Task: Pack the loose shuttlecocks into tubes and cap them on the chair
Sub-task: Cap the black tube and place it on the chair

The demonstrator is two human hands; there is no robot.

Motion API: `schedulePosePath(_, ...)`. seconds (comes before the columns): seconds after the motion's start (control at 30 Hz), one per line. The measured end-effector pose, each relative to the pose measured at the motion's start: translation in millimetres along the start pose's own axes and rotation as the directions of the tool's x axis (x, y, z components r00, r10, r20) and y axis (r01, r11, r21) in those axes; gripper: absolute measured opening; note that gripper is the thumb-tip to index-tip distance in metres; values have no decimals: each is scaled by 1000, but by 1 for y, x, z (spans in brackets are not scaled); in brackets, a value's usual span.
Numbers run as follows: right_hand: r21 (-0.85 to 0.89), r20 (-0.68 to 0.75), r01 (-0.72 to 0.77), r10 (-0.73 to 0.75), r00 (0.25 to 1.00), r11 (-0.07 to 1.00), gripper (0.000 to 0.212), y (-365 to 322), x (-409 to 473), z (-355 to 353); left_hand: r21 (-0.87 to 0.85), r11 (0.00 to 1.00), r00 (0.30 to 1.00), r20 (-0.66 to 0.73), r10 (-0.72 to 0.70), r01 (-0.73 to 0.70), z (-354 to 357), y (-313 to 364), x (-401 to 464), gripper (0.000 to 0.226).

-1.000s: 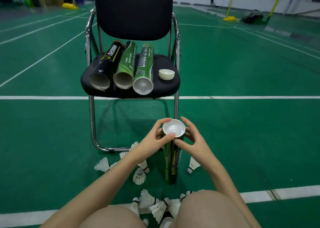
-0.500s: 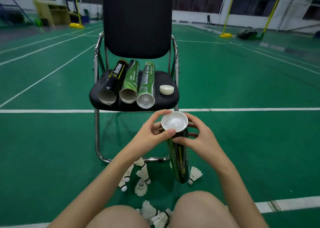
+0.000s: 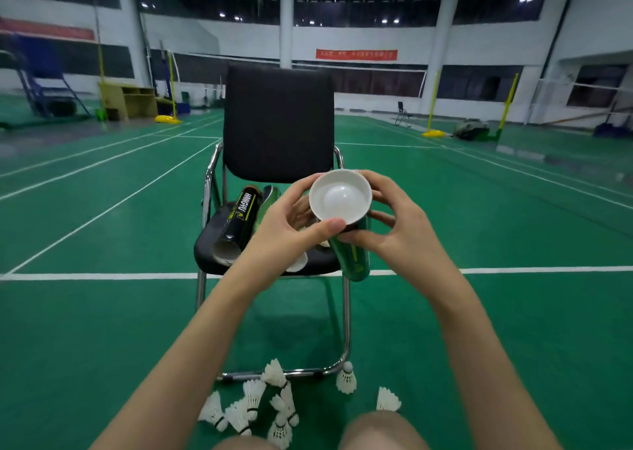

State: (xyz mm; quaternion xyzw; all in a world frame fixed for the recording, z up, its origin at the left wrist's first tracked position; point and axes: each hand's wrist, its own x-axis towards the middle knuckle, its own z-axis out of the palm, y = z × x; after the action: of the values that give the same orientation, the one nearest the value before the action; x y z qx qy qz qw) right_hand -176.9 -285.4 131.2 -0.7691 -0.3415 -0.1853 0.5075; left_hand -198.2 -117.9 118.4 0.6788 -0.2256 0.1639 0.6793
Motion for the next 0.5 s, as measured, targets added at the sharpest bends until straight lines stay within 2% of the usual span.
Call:
schedulePosePath(0.23,12,6,156,-157,988,988,64,-21,40,11,83,990,993,-30,118,-115,-30,32,10,58)
schedulePosePath(0.37,18,16,223,-223,975,975,62,-16,63,44,286,950,983,-95,154,-121,-57,37,7,67)
schedulePosePath(0.5,35,57,285,-287,956,958,62,-9,86,87,564,811,957,-117,267,-158,-88,29,7,75)
